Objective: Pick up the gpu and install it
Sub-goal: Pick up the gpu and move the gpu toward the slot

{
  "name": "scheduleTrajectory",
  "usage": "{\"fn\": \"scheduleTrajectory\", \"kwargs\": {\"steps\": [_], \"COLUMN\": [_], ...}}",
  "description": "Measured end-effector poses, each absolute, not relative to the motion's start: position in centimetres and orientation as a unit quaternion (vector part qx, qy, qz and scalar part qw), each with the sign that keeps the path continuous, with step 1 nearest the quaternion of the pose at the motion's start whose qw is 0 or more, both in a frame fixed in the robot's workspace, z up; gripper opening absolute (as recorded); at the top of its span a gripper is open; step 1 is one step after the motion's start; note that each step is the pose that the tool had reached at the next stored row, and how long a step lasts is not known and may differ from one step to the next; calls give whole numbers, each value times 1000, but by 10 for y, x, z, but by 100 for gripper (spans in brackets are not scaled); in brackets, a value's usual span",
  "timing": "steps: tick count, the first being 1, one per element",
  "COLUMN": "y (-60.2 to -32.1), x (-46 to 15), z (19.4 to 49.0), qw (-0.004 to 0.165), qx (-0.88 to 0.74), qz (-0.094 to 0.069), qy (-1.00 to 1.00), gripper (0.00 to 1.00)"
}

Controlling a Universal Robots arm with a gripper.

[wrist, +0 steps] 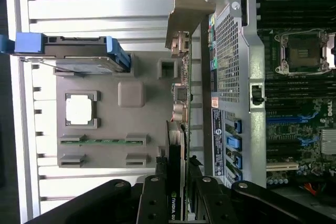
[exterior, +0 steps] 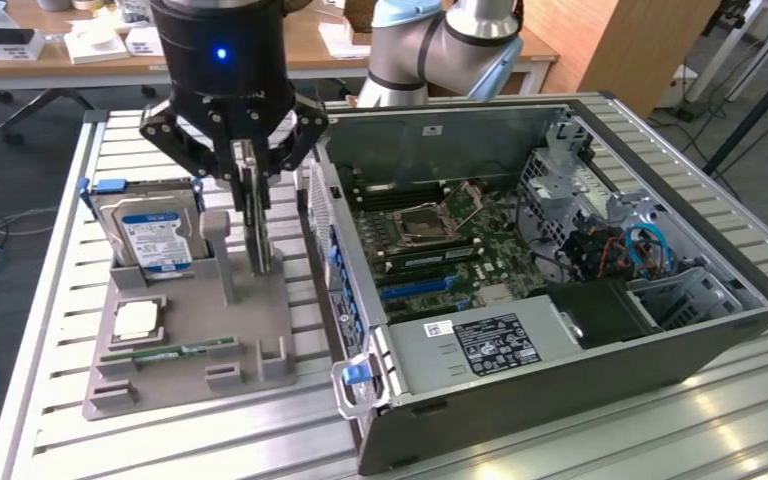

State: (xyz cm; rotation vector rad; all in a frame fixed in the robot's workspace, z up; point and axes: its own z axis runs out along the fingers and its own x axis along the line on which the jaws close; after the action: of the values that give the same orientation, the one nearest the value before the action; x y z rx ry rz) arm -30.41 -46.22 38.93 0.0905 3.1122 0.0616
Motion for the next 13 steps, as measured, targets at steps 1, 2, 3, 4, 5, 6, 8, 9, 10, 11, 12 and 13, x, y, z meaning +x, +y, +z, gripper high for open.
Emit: {"fn": "scheduleTrajectory", "kwargs": {"steps": [1,2,3,4,5,6,8,9,10,11,12,13], "y": [-462,-462,-462,-462,-462,-462,-462,-462,-462,-462,-462,-462], "x": [-304,-304,-304,-304,-304,-304,-304,-304,-304,-304,-304,-304], "z": [393,397,400,403,407,410,418,422,425,429,432,435], "qw": [14,14,14,14,14,14,14,14,14,14,14,14], "qx": [29,29,29,29,29,29,29,29,29,29,29,29], "qz": [20,20,20,20,20,20,20,20,20,20,20,20], "qy": [999,999,999,999,999,999,999,999,999,999,999,999], "gripper": [26,26,26,26,26,26,26,26,26,26,26,26]}}
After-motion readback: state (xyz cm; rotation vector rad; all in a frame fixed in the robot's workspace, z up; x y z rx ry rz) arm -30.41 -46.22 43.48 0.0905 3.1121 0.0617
